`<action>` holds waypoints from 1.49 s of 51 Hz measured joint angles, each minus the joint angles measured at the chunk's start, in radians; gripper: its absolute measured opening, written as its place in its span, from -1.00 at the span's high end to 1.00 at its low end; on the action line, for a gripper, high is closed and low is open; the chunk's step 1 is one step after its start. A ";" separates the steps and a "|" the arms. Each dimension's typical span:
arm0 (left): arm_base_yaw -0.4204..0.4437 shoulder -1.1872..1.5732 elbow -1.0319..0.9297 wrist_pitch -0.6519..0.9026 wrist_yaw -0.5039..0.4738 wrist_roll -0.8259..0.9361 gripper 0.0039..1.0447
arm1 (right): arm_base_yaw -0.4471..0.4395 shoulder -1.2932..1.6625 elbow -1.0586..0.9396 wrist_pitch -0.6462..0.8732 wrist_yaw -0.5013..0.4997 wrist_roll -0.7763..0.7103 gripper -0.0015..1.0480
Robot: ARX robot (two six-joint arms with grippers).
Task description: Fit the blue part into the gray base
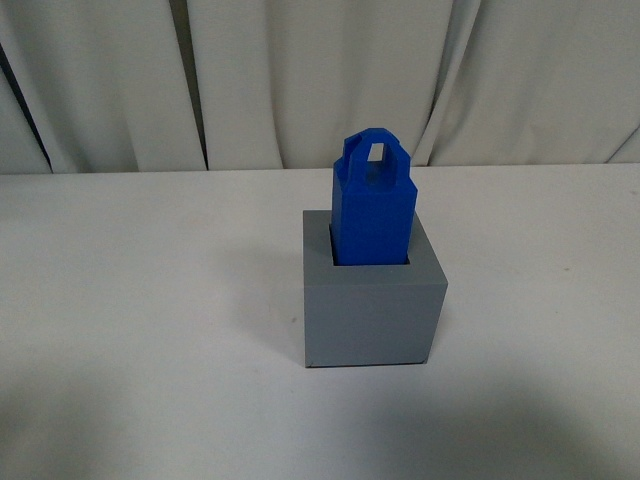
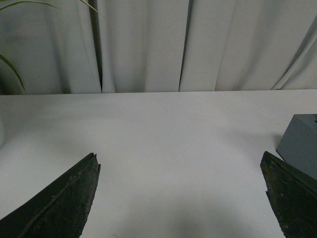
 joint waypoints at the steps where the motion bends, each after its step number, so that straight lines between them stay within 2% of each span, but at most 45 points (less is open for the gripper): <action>1: 0.000 0.000 0.000 0.000 0.000 0.000 -0.89 | 0.000 -0.007 0.000 -0.007 0.000 0.000 0.95; 22: 0.000 0.000 0.000 0.000 0.000 0.000 -0.89 | 0.000 -0.119 0.000 -0.118 0.000 0.000 0.95; 29: 0.000 0.000 0.000 0.000 -0.001 0.000 -0.89 | 0.000 -0.258 0.001 -0.288 -0.002 0.000 0.95; 41: 0.000 0.000 0.000 0.000 0.000 0.000 -0.89 | 0.000 -0.289 0.001 -0.296 -0.002 0.000 0.95; 72: 0.000 0.000 0.000 0.000 0.000 0.000 -0.89 | 0.000 -0.290 0.001 -0.296 -0.002 0.000 -0.79; 76: 0.000 0.000 0.000 0.000 0.000 0.000 -0.89 | 0.000 -0.290 0.001 -0.296 -0.002 0.001 -0.89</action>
